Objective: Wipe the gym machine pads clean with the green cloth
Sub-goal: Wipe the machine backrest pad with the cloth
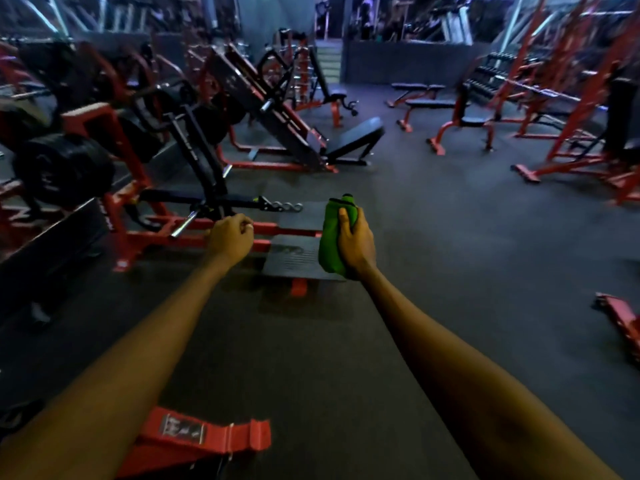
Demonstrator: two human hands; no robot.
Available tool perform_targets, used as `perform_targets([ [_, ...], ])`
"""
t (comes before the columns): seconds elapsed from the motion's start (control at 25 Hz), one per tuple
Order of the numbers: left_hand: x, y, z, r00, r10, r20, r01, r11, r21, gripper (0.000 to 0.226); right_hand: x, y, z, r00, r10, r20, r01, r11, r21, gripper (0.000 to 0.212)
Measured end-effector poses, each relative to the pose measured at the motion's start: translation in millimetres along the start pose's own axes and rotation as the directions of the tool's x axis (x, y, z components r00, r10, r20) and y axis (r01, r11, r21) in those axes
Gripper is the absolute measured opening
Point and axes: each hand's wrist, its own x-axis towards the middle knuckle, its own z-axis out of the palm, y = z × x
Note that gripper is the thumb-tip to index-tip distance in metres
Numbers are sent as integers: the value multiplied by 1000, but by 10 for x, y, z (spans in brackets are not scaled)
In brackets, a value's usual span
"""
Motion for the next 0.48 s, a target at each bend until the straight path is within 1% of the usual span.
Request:
perform_targets([
  [0.12,358,359,416,999,7,45,-5,999,-46,22,410,211,-379,998,1,-61,-3,999,-37,34],
  [0.24,644,674,726,996,22,85,-14,995,-96,23,748,373,-599,991,37,-125,-44,998,-54,36],
  [0.36,986,962,1004,986,101,129,-83,987,-141,24,1110,538,-711,982,70,-173,-80,996,-49,39],
  [0.48,1393,1125,1247,978,151,144,-121,972,-201,24,1431,704,-766,980,79,-185,-94,993,-71,39],
])
